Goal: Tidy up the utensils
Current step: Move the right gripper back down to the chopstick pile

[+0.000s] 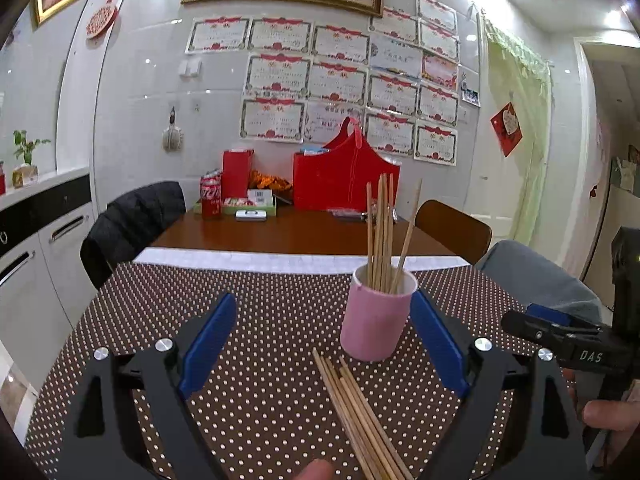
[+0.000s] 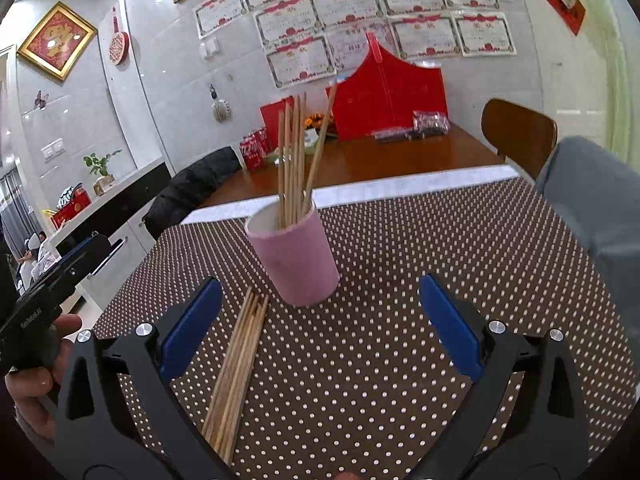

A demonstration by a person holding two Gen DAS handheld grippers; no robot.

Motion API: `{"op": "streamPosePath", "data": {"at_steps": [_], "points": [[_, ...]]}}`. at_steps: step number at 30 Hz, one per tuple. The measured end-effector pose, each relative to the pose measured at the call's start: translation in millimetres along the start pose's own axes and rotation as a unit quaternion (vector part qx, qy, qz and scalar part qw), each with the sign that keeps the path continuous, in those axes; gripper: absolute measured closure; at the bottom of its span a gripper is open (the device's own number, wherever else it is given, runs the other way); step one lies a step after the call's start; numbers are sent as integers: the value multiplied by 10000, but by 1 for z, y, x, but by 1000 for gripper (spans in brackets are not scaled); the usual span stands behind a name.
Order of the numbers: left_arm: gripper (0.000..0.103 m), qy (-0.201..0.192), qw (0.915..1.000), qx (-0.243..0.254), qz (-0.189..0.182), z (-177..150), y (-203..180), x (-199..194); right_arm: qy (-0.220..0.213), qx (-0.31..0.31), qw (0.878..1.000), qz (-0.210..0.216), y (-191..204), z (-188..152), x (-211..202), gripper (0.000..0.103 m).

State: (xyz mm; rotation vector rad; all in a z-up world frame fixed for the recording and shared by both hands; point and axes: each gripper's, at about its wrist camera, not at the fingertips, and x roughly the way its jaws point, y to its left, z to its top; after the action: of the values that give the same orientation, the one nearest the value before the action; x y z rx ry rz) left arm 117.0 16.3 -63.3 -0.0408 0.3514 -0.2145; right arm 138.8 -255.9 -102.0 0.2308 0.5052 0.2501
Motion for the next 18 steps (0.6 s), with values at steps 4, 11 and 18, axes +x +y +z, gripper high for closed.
{"op": "streamPosePath", "data": {"at_steps": [4, 11, 18], "points": [[16, 51, 9999, -86, -51, -12, 3, 5, 133, -70, 9999, -75, -2, -8, 6, 6], [16, 330, 9994, 21, -130, -31, 0, 17, 244, -115, 9995, -143, -4, -13, 10, 6], [16, 1069, 9937, 325, -45, -44, 6, 35, 288, -267, 9990, -220, 1, -16, 10, 6]]}}
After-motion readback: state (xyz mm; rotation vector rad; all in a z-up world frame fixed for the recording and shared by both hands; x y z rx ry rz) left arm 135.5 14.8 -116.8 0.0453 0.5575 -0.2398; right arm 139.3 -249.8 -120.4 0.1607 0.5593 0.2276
